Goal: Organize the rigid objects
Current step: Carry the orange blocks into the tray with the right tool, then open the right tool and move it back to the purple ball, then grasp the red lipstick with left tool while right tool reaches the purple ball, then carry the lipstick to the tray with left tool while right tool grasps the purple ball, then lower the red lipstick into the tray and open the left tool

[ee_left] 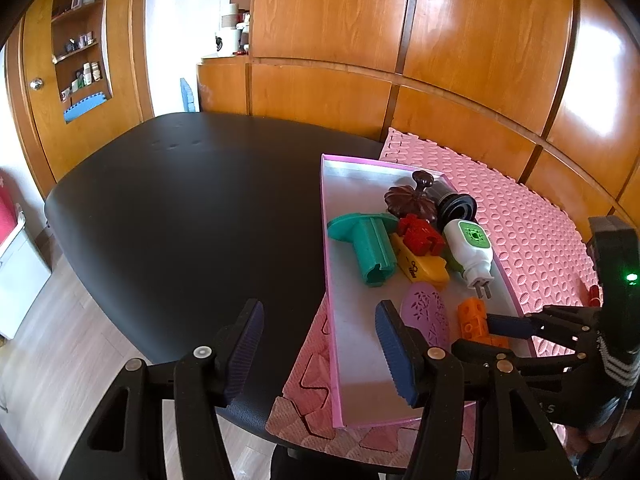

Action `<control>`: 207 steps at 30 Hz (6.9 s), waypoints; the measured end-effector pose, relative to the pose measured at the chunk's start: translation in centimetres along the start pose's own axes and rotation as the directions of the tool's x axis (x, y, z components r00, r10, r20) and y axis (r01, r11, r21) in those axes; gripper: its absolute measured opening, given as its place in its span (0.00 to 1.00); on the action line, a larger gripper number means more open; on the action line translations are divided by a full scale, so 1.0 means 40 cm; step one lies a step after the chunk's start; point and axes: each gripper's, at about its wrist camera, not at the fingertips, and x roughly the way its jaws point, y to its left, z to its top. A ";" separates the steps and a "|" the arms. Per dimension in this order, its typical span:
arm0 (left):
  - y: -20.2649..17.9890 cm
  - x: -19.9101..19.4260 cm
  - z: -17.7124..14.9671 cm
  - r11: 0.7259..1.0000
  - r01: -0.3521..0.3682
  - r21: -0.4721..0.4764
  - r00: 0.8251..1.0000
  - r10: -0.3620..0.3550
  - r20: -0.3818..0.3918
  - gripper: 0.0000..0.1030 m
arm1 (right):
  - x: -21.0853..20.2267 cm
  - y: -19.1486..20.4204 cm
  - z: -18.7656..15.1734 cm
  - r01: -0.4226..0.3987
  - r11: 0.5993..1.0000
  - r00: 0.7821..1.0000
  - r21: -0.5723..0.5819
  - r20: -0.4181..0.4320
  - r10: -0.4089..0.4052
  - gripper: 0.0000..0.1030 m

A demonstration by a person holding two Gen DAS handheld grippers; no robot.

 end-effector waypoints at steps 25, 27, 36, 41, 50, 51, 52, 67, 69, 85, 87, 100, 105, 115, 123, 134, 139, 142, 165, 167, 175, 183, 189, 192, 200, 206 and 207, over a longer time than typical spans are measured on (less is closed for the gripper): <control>-0.098 -0.031 0.015 0.994 0.028 0.109 0.999 -0.032 0.032 0.59 | -0.213 -0.126 -0.039 0.070 0.983 0.966 0.167 0.235 -0.109 0.44; -0.115 -0.034 0.019 0.991 0.035 0.127 0.999 -0.040 0.035 0.59 | -0.233 -0.160 -0.053 0.093 0.976 0.960 0.196 0.242 -0.140 0.44; -0.217 -0.043 0.034 0.970 0.088 0.227 0.994 -0.099 0.040 0.59 | -0.334 -0.347 -0.140 0.183 0.908 0.924 0.377 0.249 -0.290 0.44; -0.285 -0.048 0.033 0.949 0.118 0.291 0.990 -0.134 0.034 0.59 | -0.411 -0.460 -0.194 0.241 0.843 0.882 0.481 0.254 -0.397 0.44; -0.417 -0.042 0.028 0.895 0.162 0.415 0.983 -0.183 0.011 0.59 | -0.508 -0.663 -0.351 0.310 0.653 0.777 0.691 0.212 -0.593 0.44; -0.436 -0.038 0.026 0.886 0.169 0.433 0.982 -0.188 0.002 0.59 | -0.510 -0.684 -0.380 0.298 0.621 0.768 0.725 0.204 -0.607 0.44; -0.450 -0.035 0.023 0.879 0.174 0.444 0.981 -0.192 -0.004 0.59 | -0.511 -0.699 -0.404 0.285 0.595 0.763 0.752 0.198 -0.615 0.44; -0.767 0.019 -0.039 0.728 0.368 0.579 0.928 -0.331 -0.173 0.59 | -0.554 -0.804 -0.519 0.115 0.395 0.761 0.912 0.175 -0.625 0.44; -0.810 0.026 -0.049 0.708 0.400 0.582 0.914 -0.355 -0.195 0.59 | -0.552 -0.802 -0.519 0.111 0.392 0.765 0.913 0.173 -0.621 0.44; -1.056 0.183 -0.044 0.678 0.514 0.525 0.857 -0.386 -0.341 0.46 | -0.541 -0.808 -0.515 0.080 0.402 0.794 0.912 0.186 -0.579 0.44; -1.076 0.200 -0.043 0.676 0.516 0.526 0.856 -0.383 -0.348 0.43 | -0.538 -0.809 -0.514 0.082 0.403 0.798 0.912 0.182 -0.575 0.44; -1.174 0.285 -0.053 0.635 0.561 0.531 0.827 -0.399 -0.397 0.38 | -0.529 -0.819 -0.516 0.072 0.391 0.809 0.918 0.175 -0.561 0.44; -1.161 0.304 -0.054 0.637 0.569 0.520 0.821 -0.408 -0.400 0.25 | -0.515 -0.817 -0.507 0.091 0.409 0.819 0.908 0.166 -0.550 0.44; -1.003 0.274 -0.049 0.720 0.520 0.459 0.850 -0.383 -0.362 0.25 | -0.482 -0.785 -0.454 0.114 0.526 0.840 0.843 0.200 -0.504 0.44; -0.902 0.214 -0.065 0.739 0.515 0.435 0.854 -0.396 -0.338 0.25 | -0.425 -0.764 -0.414 0.196 0.591 0.865 0.783 0.146 -0.479 0.44; -0.814 0.108 -0.066 0.734 0.525 0.430 0.851 -0.449 -0.273 0.25 | -0.350 -0.755 -0.390 0.299 0.623 0.882 0.723 0.042 -0.470 0.44; -0.765 0.071 -0.056 0.746 0.528 0.405 0.849 -0.465 -0.249 0.25 | -0.322 -0.749 -0.384 0.331 0.643 0.882 0.690 0.016 -0.471 0.44; -0.732 0.048 -0.047 0.754 0.529 0.390 0.848 -0.474 -0.235 0.25 | -0.309 -0.736 -0.378 0.375 0.658 0.873 0.653 -0.009 -0.488 0.34; -0.203 -0.002 0.062 0.970 0.209 0.125 0.978 -0.207 -0.028 0.25 | -0.293 -0.701 -0.364 0.469 0.676 0.841 0.568 -0.054 -0.538 0.32; -0.161 0.004 0.063 0.980 0.175 0.095 0.985 -0.173 -0.030 0.25 | -0.292 -0.703 -0.363 0.472 0.679 0.840 0.562 -0.054 -0.540 0.32; -0.080 0.053 0.032 0.992 0.118 0.036 0.989 -0.114 -0.095 0.25 | -0.294 -0.701 -0.362 0.474 0.683 0.840 0.556 -0.053 -0.540 0.32; -0.079 0.097 0.012 0.995 0.090 0.047 0.987 -0.083 -0.138 0.25 | -0.293 -0.701 -0.361 0.474 0.685 0.841 0.553 -0.053 -0.539 0.32; -0.085 0.134 0.007 0.995 0.084 0.052 0.985 -0.075 -0.157 0.26 | -0.292 -0.700 -0.360 0.479 0.687 0.839 0.547 -0.054 -0.541 0.32; -0.091 0.145 0.001 0.995 0.077 0.065 0.985 -0.066 -0.159 0.26 | -0.293 -0.699 -0.360 0.481 0.687 0.838 0.545 -0.055 -0.543 0.32; -0.094 0.110 0.006 0.994 0.062 0.085 0.992 -0.053 -0.111 0.27 | -0.292 -0.698 -0.359 0.486 0.687 0.836 0.540 -0.056 -0.547 0.32; -0.102 0.048 0.029 0.995 0.046 0.093 0.999 -0.043 -0.032 0.33 | -0.291 -0.697 -0.359 0.488 0.687 0.834 0.538 -0.055 -0.549 0.32; -0.104 0.037 0.033 0.995 0.043 0.094 0.999 -0.041 -0.018 0.34 | -0.291 -0.697 -0.359 0.488 0.687 0.834 0.538 -0.055 -0.549 0.32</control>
